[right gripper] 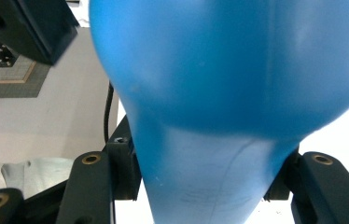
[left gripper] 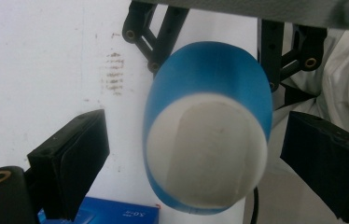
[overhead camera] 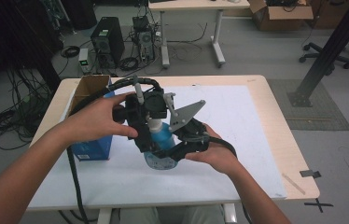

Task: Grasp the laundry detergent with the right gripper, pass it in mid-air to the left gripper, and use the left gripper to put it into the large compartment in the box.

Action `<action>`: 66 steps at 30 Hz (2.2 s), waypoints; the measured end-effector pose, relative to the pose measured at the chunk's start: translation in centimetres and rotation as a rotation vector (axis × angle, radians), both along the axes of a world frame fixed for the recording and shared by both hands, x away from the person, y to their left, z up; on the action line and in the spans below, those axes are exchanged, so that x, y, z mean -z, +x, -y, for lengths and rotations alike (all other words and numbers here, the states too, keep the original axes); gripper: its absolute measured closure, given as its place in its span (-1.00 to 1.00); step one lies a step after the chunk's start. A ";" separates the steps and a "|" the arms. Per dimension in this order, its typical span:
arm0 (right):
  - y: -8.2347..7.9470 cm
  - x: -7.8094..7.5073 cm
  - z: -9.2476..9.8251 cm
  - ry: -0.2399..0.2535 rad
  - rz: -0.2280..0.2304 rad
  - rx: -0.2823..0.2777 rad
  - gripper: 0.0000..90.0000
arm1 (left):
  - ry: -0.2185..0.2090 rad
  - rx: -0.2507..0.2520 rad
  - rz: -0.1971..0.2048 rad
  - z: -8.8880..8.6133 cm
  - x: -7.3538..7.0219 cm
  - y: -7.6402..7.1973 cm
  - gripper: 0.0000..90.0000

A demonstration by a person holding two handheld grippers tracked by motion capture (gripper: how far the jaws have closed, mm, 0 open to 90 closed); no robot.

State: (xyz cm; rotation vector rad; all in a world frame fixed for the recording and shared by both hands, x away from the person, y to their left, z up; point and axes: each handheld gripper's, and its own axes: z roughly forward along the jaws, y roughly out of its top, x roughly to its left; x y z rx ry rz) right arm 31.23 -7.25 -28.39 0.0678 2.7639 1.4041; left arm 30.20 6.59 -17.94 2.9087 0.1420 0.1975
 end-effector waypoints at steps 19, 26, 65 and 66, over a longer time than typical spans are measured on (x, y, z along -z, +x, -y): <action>-0.1 -0.1 0.2 0.000 0.000 0.003 -0.01 | -0.004 0.013 -0.008 0.3 0.4 0.1 -0.68; -0.1 -0.1 0.3 0.000 -0.002 0.003 -0.01 | -0.009 0.018 -0.016 0.4 0.4 0.1 -0.58; -0.2 -0.3 0.3 0.009 0.004 -0.008 -0.01 | -0.009 0.030 -0.016 0.5 0.2 -0.2 -0.17; -0.2 -0.3 0.3 0.009 0.004 -0.008 -0.01 | -0.008 0.031 -0.016 0.5 0.2 -0.2 -0.17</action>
